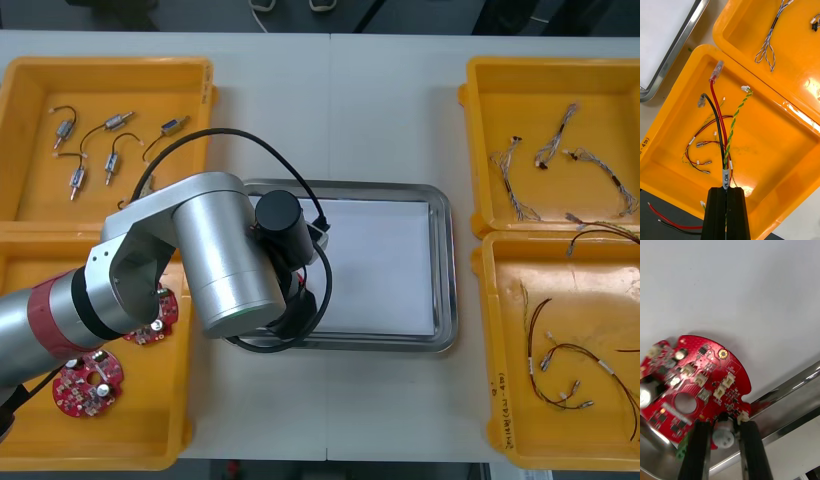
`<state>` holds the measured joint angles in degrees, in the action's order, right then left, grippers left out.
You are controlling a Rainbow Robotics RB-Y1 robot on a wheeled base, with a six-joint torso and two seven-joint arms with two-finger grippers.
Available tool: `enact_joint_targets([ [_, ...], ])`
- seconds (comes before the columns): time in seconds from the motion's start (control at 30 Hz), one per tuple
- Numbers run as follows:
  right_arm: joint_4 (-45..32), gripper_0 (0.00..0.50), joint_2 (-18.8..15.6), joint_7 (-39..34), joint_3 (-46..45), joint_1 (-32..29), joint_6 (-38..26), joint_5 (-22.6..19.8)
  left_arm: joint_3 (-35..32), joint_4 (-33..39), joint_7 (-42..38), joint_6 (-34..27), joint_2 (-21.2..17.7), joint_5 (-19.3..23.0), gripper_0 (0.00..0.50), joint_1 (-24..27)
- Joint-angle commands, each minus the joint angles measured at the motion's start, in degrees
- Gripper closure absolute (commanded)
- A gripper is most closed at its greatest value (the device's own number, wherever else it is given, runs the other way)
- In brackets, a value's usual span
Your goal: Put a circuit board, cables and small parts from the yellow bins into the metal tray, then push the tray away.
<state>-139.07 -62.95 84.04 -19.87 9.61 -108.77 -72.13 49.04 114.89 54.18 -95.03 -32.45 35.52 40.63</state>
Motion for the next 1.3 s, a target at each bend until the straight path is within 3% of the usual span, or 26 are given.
enact_joint_targets([
  [0.03,-1.1,0.500,-0.8,1.2,0.7,-0.4,-0.4,-0.6,0.5,0.6,-6.8,0.7,1.4,-0.5,0.018,1.6],
  [0.07,-1.0,0.500,-0.8,1.2,0.7,-0.4,-0.4,-0.6,0.5,0.7,-6.9,0.7,1.4,-0.6,0.000,1.6],
  [0.37,-0.8,0.500,-0.8,1.4,0.7,-0.4,-0.4,-0.9,-2.5,2.1,-7.5,-0.2,0.9,0.5,0.000,1.6],
  [0.7,-0.8,0.500,-0.8,1.2,1.1,0.1,1.0,-0.8,-14.9,8.2,-7.7,-7.4,-2.8,7.3,0.000,1.6],
  [1.0,-0.7,0.500,-0.8,0.4,10.6,9.1,1.1,0.8,-26.1,9.6,-6.8,-12.3,-6.4,12.8,0.000,1.6],
  [1.3,0.6,0.500,-0.4,0.0,25.9,23.7,2.2,1.0,-35.4,7.2,-4.6,-15.0,-10.4,17.0,0.000,1.6],
])
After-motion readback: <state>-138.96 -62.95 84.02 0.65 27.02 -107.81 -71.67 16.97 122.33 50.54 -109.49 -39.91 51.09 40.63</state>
